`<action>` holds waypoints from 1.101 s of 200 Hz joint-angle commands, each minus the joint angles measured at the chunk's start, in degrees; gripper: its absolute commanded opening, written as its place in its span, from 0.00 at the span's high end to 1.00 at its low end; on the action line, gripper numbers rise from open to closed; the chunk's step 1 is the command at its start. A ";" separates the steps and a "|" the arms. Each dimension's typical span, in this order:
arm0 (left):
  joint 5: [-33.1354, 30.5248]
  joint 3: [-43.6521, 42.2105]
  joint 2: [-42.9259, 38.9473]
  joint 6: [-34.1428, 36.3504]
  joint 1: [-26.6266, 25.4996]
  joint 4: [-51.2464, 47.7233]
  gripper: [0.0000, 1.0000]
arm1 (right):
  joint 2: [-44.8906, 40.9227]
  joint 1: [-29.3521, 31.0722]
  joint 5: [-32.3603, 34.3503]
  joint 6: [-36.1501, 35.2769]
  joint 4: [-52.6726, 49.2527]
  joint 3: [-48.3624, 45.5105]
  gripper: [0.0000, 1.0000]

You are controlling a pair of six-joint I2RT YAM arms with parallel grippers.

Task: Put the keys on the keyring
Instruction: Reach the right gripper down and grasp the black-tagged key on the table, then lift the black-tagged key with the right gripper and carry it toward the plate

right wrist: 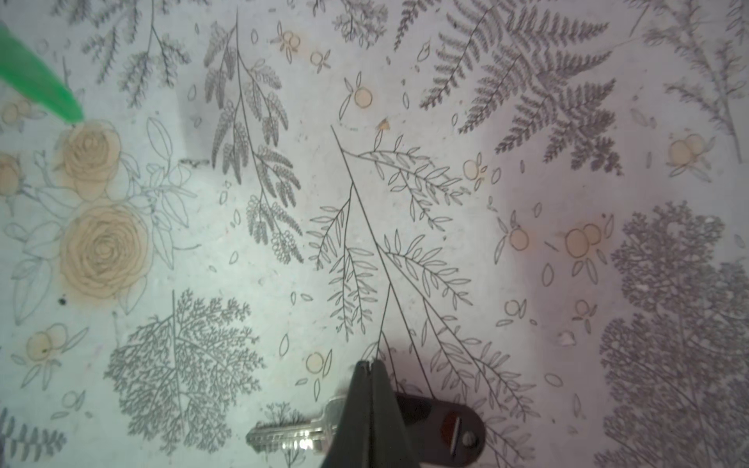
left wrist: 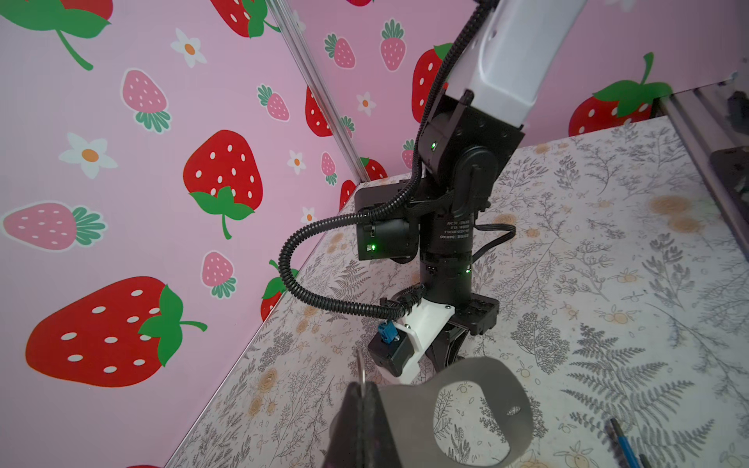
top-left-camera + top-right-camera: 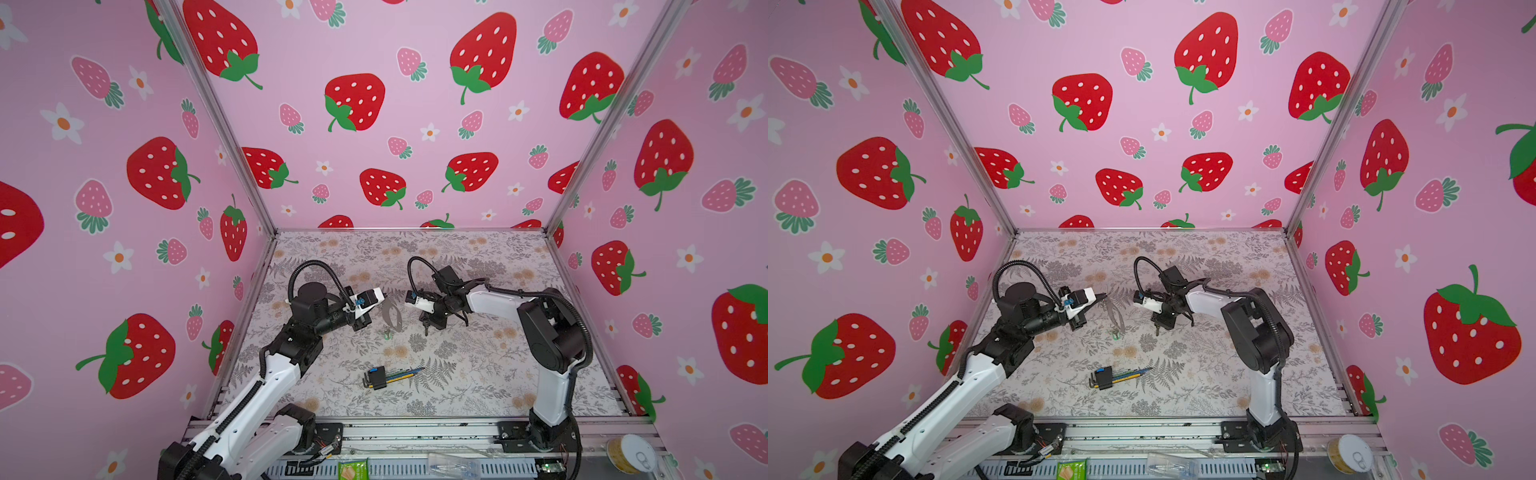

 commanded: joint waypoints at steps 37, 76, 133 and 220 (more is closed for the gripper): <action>-1.98 0.05 -1.50 0.80 -2.38 -0.61 1.00 | -6.51 0.37 0.08 -3.34 1.45 -2.67 0.71; -2.35 1.00 -1.71 2.05 -2.30 -1.86 1.00 | -16.37 -1.75 -5.30 1.84 13.10 -11.02 0.67; -1.26 1.02 0.24 2.51 -2.34 -1.18 1.00 | -18.07 -5.03 -4.98 5.45 10.36 -14.61 0.74; 0.20 0.76 1.93 2.82 -2.34 -1.36 1.00 | -12.13 -5.34 -4.32 1.90 7.29 -13.42 0.81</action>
